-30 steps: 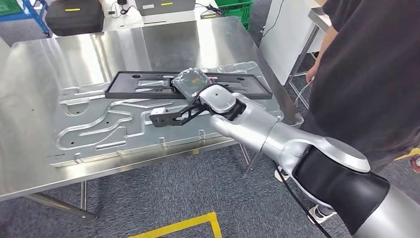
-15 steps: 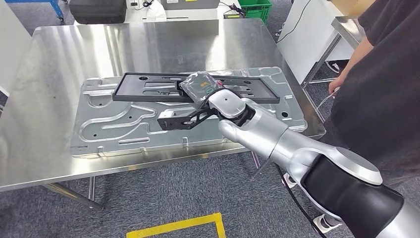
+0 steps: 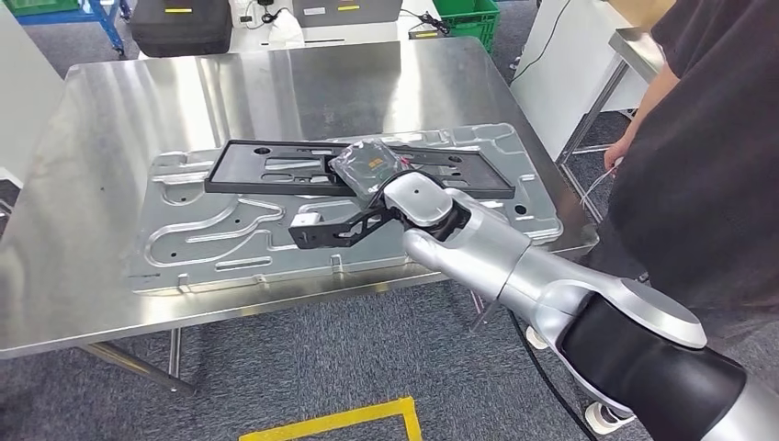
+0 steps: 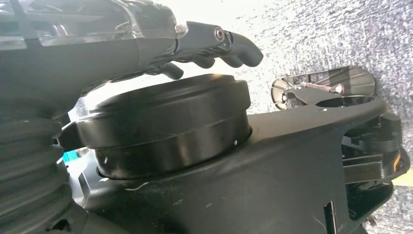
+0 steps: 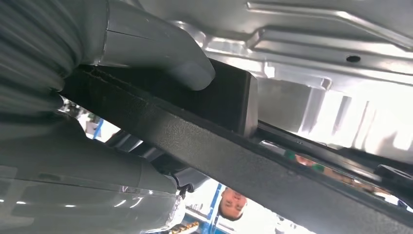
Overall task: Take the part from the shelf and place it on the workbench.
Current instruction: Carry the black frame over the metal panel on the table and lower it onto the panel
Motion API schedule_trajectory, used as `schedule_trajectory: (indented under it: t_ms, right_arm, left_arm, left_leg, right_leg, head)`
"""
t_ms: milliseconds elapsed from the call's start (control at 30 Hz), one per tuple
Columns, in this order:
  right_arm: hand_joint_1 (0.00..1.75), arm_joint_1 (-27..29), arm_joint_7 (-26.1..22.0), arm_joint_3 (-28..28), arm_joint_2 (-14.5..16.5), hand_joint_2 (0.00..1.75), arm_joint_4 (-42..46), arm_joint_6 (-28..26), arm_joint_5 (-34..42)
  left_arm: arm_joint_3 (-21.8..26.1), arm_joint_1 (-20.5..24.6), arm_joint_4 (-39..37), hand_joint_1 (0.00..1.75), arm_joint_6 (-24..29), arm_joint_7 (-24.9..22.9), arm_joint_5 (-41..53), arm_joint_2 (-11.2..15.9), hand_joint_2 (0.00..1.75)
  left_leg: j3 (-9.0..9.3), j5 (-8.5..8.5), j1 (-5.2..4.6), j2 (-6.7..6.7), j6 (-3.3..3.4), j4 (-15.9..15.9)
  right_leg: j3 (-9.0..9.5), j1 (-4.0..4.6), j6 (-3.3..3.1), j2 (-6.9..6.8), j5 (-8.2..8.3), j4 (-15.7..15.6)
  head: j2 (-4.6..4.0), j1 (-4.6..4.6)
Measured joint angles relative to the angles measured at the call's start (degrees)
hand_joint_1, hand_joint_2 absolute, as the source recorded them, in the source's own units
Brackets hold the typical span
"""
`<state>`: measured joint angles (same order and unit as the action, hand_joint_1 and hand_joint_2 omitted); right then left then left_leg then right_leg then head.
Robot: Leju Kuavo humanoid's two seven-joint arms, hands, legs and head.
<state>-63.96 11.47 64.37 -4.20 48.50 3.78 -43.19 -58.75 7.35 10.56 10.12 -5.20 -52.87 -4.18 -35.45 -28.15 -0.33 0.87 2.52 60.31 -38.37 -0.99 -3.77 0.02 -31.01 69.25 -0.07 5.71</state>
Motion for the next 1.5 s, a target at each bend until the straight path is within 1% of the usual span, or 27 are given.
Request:
schedule_trajectory:
  t_ms: [67,100,167,200,267,333,400,433,467,533,567,633,700,767,800,933,1033,1067,1100,1200,1233,1300,1367,1400,1433,1467,1500]
  right_arm:
    - [1.75,-0.2,0.0,0.0,0.0,1.75,0.0,0.0,0.0]
    - [1.75,-0.3,0.0,0.0,0.0,1.75,0.0,0.0,0.0]
    - [1.75,-0.4,0.0,0.0,0.0,1.75,0.0,0.0,0.0]
    - [1.75,-0.4,0.0,0.0,0.0,1.75,0.1,0.0,0.0]
    - [1.75,-0.6,0.0,-0.1,0.1,1.75,0.2,-0.1,0.0]
    - [1.75,-0.8,0.0,-0.1,0.1,1.75,0.3,-0.1,0.0]
    - [1.75,-0.7,0.0,0.0,0.2,1.75,0.3,-0.1,0.0]
    - [1.75,-0.5,0.0,0.0,0.2,1.75,0.3,0.0,0.0]
    - [1.75,-0.4,0.0,0.0,0.2,1.75,0.3,0.0,0.0]
    - [1.75,-0.4,-0.1,0.0,0.3,1.75,0.4,-0.1,0.0]
    - [1.75,-0.4,-0.1,0.0,0.2,1.75,0.4,-0.1,0.0]
    - [1.75,-0.5,-0.1,0.0,0.2,1.75,0.6,-0.1,-0.1]
    - [1.75,-0.3,-0.1,0.0,0.2,1.75,0.6,-0.1,-0.1]
    - [1.75,-0.2,-0.3,0.0,0.3,1.75,0.7,-0.1,-0.3]
    - [1.75,-0.2,-0.3,0.1,0.3,1.75,0.7,-0.1,-0.4]
    - [1.75,-0.1,-0.7,0.3,0.4,1.75,0.7,-0.2,-0.8]
    - [1.75,0.0,-0.7,0.5,0.7,1.75,0.7,-0.2,-0.9]
    - [1.75,0.0,-0.7,0.5,0.8,1.75,0.7,-0.2,-0.9]
    - [1.75,0.0,-0.7,0.5,0.9,1.75,0.7,-0.2,-1.0]
    - [1.75,-0.1,-0.7,0.5,1.2,1.75,0.8,-0.2,-1.1]
    - [1.75,-0.2,-0.7,0.5,1.2,1.75,0.8,-0.2,-1.1]
    - [1.75,-0.4,-0.7,0.5,1.2,1.75,0.9,-0.2,-1.1]
    - [1.75,-0.3,-0.8,0.5,1.2,1.75,0.9,-0.2,-1.1]
    - [1.75,-0.1,-0.8,0.5,1.2,1.75,0.8,-0.2,-1.1]
    - [1.75,0.0,-0.8,0.5,1.2,1.75,0.8,-0.2,-1.1]
    - [1.75,0.0,-0.8,0.5,1.1,1.75,0.8,-0.2,-1.1]
    - [1.75,-0.1,-0.8,0.5,1.1,1.75,0.8,-0.2,-1.1]
  left_arm:
    - [0.0,0.0,0.0,0.0,0.0,0.0,0.0,-0.1,1.75]
    - [0.0,0.0,0.0,0.0,0.0,0.0,0.0,-0.1,1.75]
    - [0.0,0.0,0.0,0.0,0.0,0.0,0.0,-0.2,1.75]
    - [0.0,0.0,0.0,0.0,0.0,0.0,0.0,-0.2,1.75]
    - [0.0,0.0,0.0,0.0,0.0,0.0,0.0,-0.1,1.75]
    - [0.0,0.1,0.0,0.0,0.0,0.1,0.1,0.0,1.75]
    - [0.0,0.2,0.0,0.0,0.0,0.2,0.1,0.1,1.75]
    - [0.0,0.3,0.0,0.0,0.0,0.2,0.1,0.2,1.75]
    - [0.0,0.4,0.0,0.0,0.0,0.2,0.1,0.3,1.75]
    - [0.0,0.3,0.0,0.0,-0.1,0.2,0.1,0.3,1.75]
    - [0.0,0.2,0.0,0.0,-0.1,0.1,0.1,0.3,1.75]
    - [0.0,0.1,0.0,0.0,-0.1,0.0,0.1,0.2,1.75]
    - [-0.1,0.0,0.0,0.0,0.0,0.1,0.1,0.1,1.75]
    - [-0.1,0.0,0.0,0.0,0.0,0.1,0.1,0.0,1.75]
    - [-0.1,0.0,0.0,0.0,0.0,0.1,0.1,0.0,1.75]
    - [-0.1,0.0,0.0,0.0,0.0,0.1,0.1,-0.1,1.75]
    - [-0.1,0.0,0.0,0.0,0.0,0.1,0.1,-0.1,1.75]
    - [-0.1,0.0,0.0,0.0,0.0,0.1,0.1,-0.1,1.75]
    - [-0.1,0.0,0.0,0.0,0.0,0.1,0.1,-0.1,1.75]
    - [-0.1,0.1,0.0,0.0,0.0,0.1,0.1,0.0,1.75]
    - [-0.1,0.1,0.0,0.0,0.0,0.1,0.1,0.0,1.75]
    - [-0.1,0.1,0.0,0.0,0.0,0.2,0.1,0.0,1.75]
    - [-0.1,0.1,0.0,0.0,0.0,0.2,0.1,0.0,1.75]
    - [-0.1,0.1,0.0,0.0,0.0,0.2,0.1,0.0,1.75]
    - [-0.1,0.0,0.0,0.0,0.0,0.2,0.1,0.0,1.75]
    - [-0.1,0.0,0.0,0.0,0.0,0.2,0.1,0.0,1.75]
    - [-0.1,0.0,0.0,0.0,0.0,0.2,0.1,0.0,1.75]
  left_leg:
    - [0.43,-0.17,0.05,-0.17,-0.5,-0.1]
    - [0.43,-0.15,0.16,-0.21,-0.84,-0.2]
    - [0.11,0.09,0.38,-0.22,-1.58,-0.3]
    - [-0.03,0.08,0.42,-0.2,-1.95,-0.4]
    - [-0.64,-0.69,0.49,-0.47,-2.71,0.7]
    - [-3.33,-3.12,0.7,-0.91,-3.42,5.9]
    - [-6.97,-5.15,0.85,-1.03,-3.99,12.3]
    - [-7.81,-4.82,0.88,-0.99,-4.2,13.6]
    - [-7.55,-3.37,0.93,-0.93,-4.37,12.7]
    - [-4.84,0.74,1.15,-0.66,-4.69,6.8]
    - [-3.55,1.96,1.23,-0.51,-4.76,4.0]
    - [-2.38,1.58,1.34,-0.36,-4.03,1.5]
    - [-2.23,1.06,1.49,-0.48,-3.16,0.9]
    - [-2.29,1.07,1.54,-0.68,-3.06,0.8]
    - [-2.3,1.05,1.54,-0.77,-3.03,0.8]
    - [-2.36,0.89,1.45,-0.92,-2.71,0.8]
    - [-2.34,0.78,1.26,-0.83,-2.25,0.8]
    - [-2.32,0.68,1.07,-0.8,-1.95,0.9]
    - [-2.32,0.56,0.84,-0.75,-1.6,0.9]
    - [-2.04,0.39,0.54,-0.49,-0.56,0.8]
    - [-1.76,0.42,0.63,-0.37,-0.32,0.5]
    - [-1.18,0.4,0.73,-0.15,0.05,0.2]
    - [-0.84,0.2,0.56,-0.02,0.21,0.2]
    - [-0.62,0.06,0.45,-0.03,0.22,0.2]
    - [-0.34,-0.11,0.33,-0.08,0.16,0.2]
    - [0.03,-0.31,0.21,-0.15,0.03,0.2]
    - [0.45,-0.56,0.09,-0.2,-0.13,0.2]
  right_leg:
    - [2.51,0.32,-0.54,0.08,3.5,-6.2]
    - [3.39,0.57,-0.5,0.1,4.01,-8.2]
    - [3.98,0.97,0.16,0.04,3.48,-9.7]
    - [4.39,0.81,0.71,-0.04,3.33,-10.6]
    - [5.17,0.37,1.82,-0.18,3.49,-12.0]
    - [5.74,0.09,2.47,-0.24,3.59,-12.7]
    - [5.96,0.06,2.71,-0.24,3.34,-12.6]
    - [6.15,0.03,2.9,-0.24,3.13,-12.6]
    - [6.4,-0.04,3.12,-0.22,2.86,-12.4]
    - [6.9,-0.22,3.74,-0.13,2.05,-11.9]
    - [6.9,-0.16,4.1,-0.04,1.64,-11.6]
    - [6.41,0.13,4.62,0.11,1.11,-11.0]
    - [6.06,0.37,3.9,0.19,0.99,-10.8]
    - [6.14,0.45,2.61,0.2,1.07,-10.8]
    - [6.17,0.47,2.21,0.2,1.18,-10.8]
    - [6.24,0.47,1.7,0.2,1.55,-10.8]
    - [6.25,0.46,1.71,0.18,1.69,-10.8]
    - [6.38,0.41,1.88,0.15,1.7,-11.2]
    - [6.55,0.29,2.46,0.08,1.66,-11.6]
    - [6.99,-0.18,5.37,-0.04,1.23,-12.4]
    - [6.65,-0.24,5.82,-0.02,0.65,-11.5]
    - [4.07,-0.2,5.65,0.0,-1.98,-6.0]
    - [-0.24,-0.11,5.14,0.01,-4.85,2.0]
    - [-1.81,-0.07,4.88,0.01,-5.08,4.5]
    - [-2.42,-0.04,4.55,0.01,-4.09,4.8]
    - [-2.0,0.03,4.12,0.02,-2.05,3.0]
    - [-0.78,0.19,3.57,0.04,0.61,-0.5]
  head:
    - [0.0,-0.29]
    - [0.0,-0.4]
    - [0.0,-0.51]
    - [0.0,-0.32]
    - [0.0,-0.69]
    - [0.0,-1.61]
    - [0.0,-2.29]
    - [0.0,-2.47]
    - [0.0,-2.62]
    - [0.0,-2.96]
    - [0.0,-3.31]
    - [0.0,-3.59]
    - [0.0,-3.25]
    - [0.0,-2.8]
    - [0.0,-2.67]
    - [0.0,-1.76]
    - [0.0,-1.1]
    - [0.0,-0.9]
    - [0.0,-0.74]
    - [0.0,-0.86]
    - [0.0,-0.84]
    - [0.0,-0.47]
    - [0.0,-0.25]
    - [0.0,-0.21]
    - [0.0,-0.14]
    - [0.0,-0.03]
    - [0.0,0.05]
